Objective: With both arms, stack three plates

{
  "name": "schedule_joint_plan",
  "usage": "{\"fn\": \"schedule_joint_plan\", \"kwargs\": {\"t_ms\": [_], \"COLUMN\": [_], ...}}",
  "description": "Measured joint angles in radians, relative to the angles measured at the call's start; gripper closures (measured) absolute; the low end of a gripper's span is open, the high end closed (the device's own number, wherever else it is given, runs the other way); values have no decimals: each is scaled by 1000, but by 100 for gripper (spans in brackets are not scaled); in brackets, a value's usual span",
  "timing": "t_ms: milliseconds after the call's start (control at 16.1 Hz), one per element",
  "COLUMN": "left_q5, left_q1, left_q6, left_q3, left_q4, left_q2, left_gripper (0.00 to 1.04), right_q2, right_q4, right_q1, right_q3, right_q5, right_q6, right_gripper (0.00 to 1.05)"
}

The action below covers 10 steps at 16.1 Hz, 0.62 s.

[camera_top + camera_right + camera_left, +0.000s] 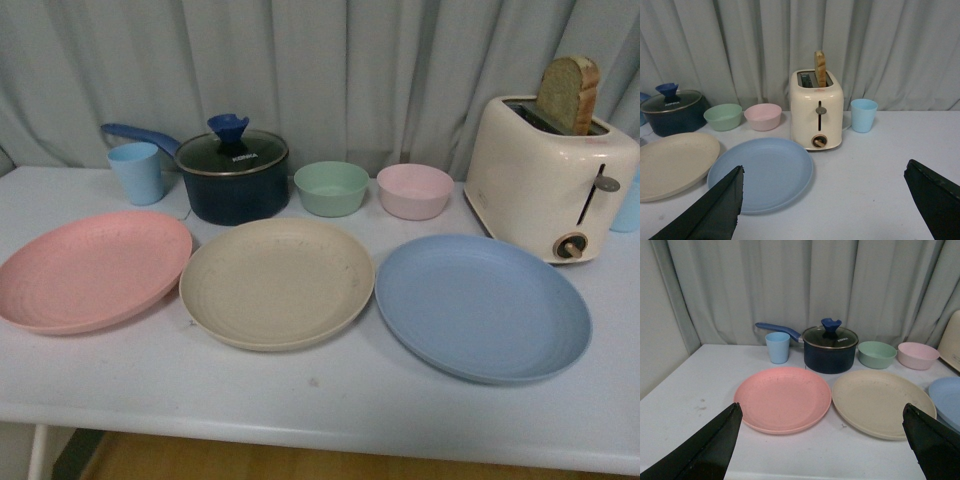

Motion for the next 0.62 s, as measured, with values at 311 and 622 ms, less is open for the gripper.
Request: {"fn": "schedule_joint_plan", "kwargs": {"t_ms": [311,622], "left_q5": [0,0], "left_q1": [0,0], "left_q6": [0,0], "left_q3": [0,0], "left_q4": [0,0], "left_q2": [0,0], "left_gripper": [7,7], "right_q2": [0,0], "right_q4": [0,0], "right_q1": [0,0], "right_q3": [0,0], "right_q5": [0,0], "right_q6": [0,0], "right_gripper": [6,6]}}
